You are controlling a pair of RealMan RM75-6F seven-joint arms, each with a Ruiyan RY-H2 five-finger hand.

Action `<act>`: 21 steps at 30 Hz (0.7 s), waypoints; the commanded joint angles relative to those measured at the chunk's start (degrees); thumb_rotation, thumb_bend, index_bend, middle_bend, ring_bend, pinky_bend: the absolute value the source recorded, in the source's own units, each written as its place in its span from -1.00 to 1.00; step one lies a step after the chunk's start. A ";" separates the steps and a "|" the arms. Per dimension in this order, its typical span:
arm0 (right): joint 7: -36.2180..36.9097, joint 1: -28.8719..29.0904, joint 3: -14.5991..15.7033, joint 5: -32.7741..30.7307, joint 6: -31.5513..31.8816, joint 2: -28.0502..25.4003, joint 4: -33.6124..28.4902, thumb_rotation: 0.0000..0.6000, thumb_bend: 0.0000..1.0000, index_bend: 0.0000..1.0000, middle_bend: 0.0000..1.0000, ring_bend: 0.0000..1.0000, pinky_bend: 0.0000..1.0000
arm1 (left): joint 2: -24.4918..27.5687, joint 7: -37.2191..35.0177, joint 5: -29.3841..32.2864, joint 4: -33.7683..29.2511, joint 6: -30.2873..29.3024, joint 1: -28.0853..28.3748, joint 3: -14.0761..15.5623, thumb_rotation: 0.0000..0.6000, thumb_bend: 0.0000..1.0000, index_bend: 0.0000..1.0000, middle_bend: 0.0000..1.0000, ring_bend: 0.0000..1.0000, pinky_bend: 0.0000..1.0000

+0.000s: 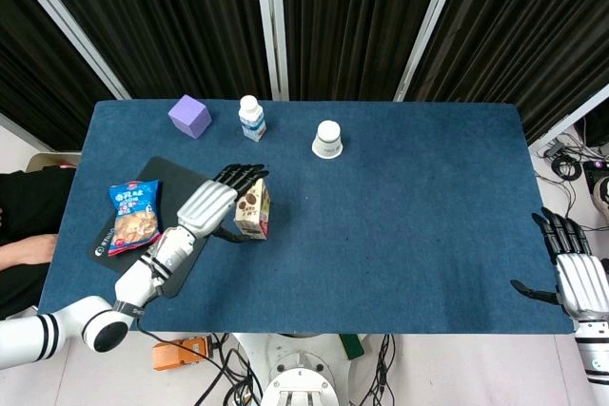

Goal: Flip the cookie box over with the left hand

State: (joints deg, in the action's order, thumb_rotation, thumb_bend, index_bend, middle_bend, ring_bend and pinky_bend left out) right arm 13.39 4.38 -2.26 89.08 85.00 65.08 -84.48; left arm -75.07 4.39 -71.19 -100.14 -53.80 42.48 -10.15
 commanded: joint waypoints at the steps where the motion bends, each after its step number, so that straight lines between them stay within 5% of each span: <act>1: 0.26 0.10 -0.01 -0.02 -0.13 0.08 0.27 1.00 -0.81 -1.00 -1.00 -1.00 -1.00 | 3.09 12.74 13.85 -7.05 4.04 5.12 -1.71 1.00 -1.00 -1.00 -1.00 -1.00 -1.00; 11: 1.77 0.12 0.00 -0.49 -0.49 0.31 1.68 1.00 -0.81 -1.00 -1.00 -1.00 -1.00 | 0.43 26.90 36.52 -8.98 -0.04 13.74 -1.67 1.00 -1.00 -1.00 -1.00 -1.00 -1.00; 21: 2.48 0.17 0.05 -0.65 -0.70 0.63 2.53 1.00 -0.81 -1.00 -1.00 -1.00 -1.00 | -1.39 28.31 42.22 -6.66 -1.96 16.50 -0.79 1.00 -0.94 -1.00 -0.99 -0.99 -0.93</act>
State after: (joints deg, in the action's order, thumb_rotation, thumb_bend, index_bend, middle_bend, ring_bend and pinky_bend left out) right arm 15.87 4.55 -2.21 88.43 84.30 65.71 -81.95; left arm -76.20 32.40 -29.23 -107.05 -55.46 58.73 -11.15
